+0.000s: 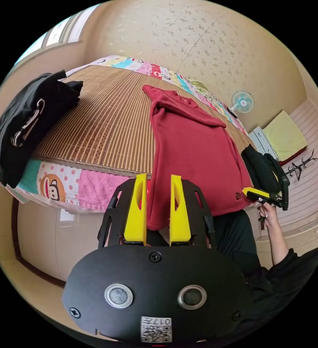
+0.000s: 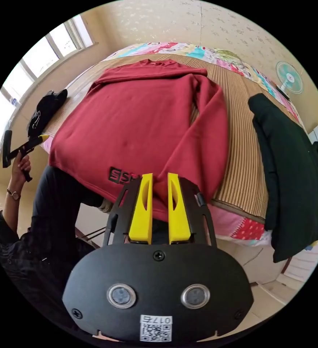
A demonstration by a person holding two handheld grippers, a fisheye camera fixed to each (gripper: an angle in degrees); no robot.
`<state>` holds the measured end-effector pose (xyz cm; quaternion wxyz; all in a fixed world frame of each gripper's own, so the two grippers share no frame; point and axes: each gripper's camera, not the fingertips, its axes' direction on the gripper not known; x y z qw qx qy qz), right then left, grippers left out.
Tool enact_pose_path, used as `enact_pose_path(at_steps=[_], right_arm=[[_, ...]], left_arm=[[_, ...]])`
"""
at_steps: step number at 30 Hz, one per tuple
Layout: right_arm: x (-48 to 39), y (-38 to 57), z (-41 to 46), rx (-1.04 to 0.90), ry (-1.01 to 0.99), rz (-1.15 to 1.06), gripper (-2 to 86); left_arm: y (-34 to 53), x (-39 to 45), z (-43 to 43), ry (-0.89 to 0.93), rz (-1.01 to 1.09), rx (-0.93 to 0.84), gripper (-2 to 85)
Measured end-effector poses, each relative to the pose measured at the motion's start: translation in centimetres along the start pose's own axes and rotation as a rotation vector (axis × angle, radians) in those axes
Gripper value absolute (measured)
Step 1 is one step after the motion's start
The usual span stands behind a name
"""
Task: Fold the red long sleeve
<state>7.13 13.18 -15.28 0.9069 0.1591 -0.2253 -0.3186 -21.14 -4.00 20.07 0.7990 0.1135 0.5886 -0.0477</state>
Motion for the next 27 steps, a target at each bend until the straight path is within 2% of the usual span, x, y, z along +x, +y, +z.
enact_pose_path(at_steps=[3,5,6,8,10,12,14,16,18,21,24,26,27], right_arm=[[5.0,0.0,-1.8,-0.017,0.168,0.195,6.7],[7.2,0.3,-3.8,-0.008,0.343,0.319,10.3],[7.2,0.4,-4.5,0.014,0.321,0.324,11.0],[5.2,0.8,-6.9,0.159,0.069,0.25,12.4],[3.0,0.7,-6.9,0.202,-0.025,0.195,12.7],[1.0,0.1,-5.3,0.17,-0.056,0.147,12.7],[-0.2,-1.4,-1.2,0.016,-0.064,0.141,11.9],[-0.9,-1.5,-0.4,0.014,-0.05,0.142,10.3],[-1.9,-1.7,-1.0,0.002,-0.039,0.058,7.5],[-2.2,-1.0,-2.7,-0.005,-0.091,-0.02,3.8],[-1.8,0.7,-5.6,0.006,-0.279,-0.073,3.0],[-1.9,3.0,-9.1,0.103,-0.477,-0.135,2.8],[-1.9,3.5,-9.8,0.12,-0.515,-0.145,2.9]], left_arm=[[0.2,-0.2,-0.2,0.014,0.003,0.005,10.1],[0.4,-0.5,-0.2,0.014,-0.006,-0.005,10.3],[0.5,-0.7,0.2,0.024,-0.017,-0.027,10.8],[0.9,-0.7,0.9,0.051,-0.026,-0.054,11.3],[1.1,0.1,2.4,0.067,-0.023,-0.101,11.9],[1.0,1.2,3.6,0.075,-0.011,-0.133,12.1],[0.7,2.2,4.6,0.054,-0.002,-0.164,12.0],[0.2,3.2,4.8,0.015,0.043,-0.209,7.5],[0.0,3.8,4.6,0.095,0.119,-0.259,3.8],[0.9,4.3,2.1,0.201,0.231,-0.261,3.0],[3.0,4.3,-0.8,0.4,0.249,-0.254,2.8],[4.8,4.6,-2.4,0.502,0.253,-0.239,2.7],[6.2,5.1,-3.4,0.543,0.257,-0.23,2.8]])
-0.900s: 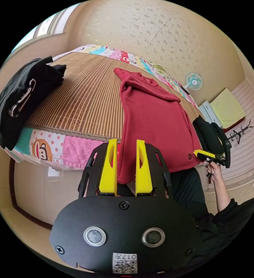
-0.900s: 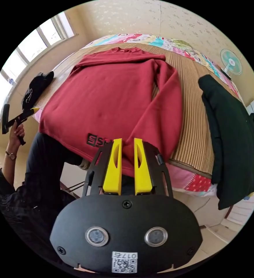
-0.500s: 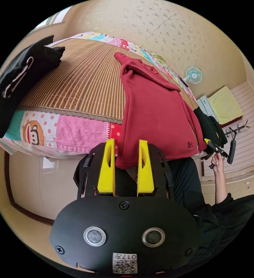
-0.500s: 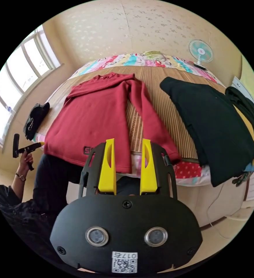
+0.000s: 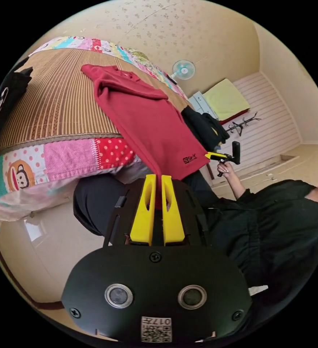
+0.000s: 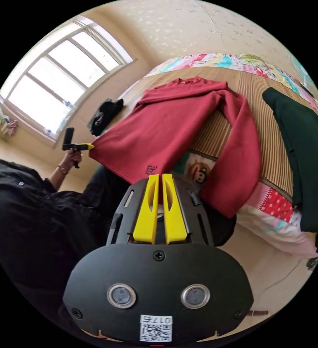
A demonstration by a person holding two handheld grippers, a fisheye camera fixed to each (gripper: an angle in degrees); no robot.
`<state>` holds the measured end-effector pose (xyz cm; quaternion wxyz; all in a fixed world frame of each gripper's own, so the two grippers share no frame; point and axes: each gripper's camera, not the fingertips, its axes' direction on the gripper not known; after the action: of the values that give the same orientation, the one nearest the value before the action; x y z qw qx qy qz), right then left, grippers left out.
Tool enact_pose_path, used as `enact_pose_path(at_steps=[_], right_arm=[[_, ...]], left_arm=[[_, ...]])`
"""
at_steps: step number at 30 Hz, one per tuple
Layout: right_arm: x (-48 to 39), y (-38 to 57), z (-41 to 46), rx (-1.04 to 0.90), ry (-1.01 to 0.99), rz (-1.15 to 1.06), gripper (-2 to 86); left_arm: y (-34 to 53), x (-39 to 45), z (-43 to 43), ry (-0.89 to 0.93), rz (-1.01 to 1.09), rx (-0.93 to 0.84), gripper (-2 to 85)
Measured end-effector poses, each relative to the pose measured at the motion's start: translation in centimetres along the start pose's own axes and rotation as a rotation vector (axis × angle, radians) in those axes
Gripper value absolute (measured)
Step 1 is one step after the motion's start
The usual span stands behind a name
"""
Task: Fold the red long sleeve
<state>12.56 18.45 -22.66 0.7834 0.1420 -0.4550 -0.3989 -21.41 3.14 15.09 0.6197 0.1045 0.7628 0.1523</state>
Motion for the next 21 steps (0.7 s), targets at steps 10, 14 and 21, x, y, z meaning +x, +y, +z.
enact_pose_path(at_steps=[10,14,21], right_arm=[[5.1,3.1,-0.9,0.187,0.043,0.37,8.9],[3.8,-0.9,1.3,0.144,0.237,0.374,13.8],[3.1,-8.3,10.9,-0.119,0.665,0.492,7.3]], left_arm=[[7.5,5.0,4.6,-0.305,-0.237,0.06,5.1],[7.1,9.9,4.8,-0.495,-0.304,0.252,5.1],[2.7,19.6,13.1,-0.406,-0.263,0.338,5.1]])
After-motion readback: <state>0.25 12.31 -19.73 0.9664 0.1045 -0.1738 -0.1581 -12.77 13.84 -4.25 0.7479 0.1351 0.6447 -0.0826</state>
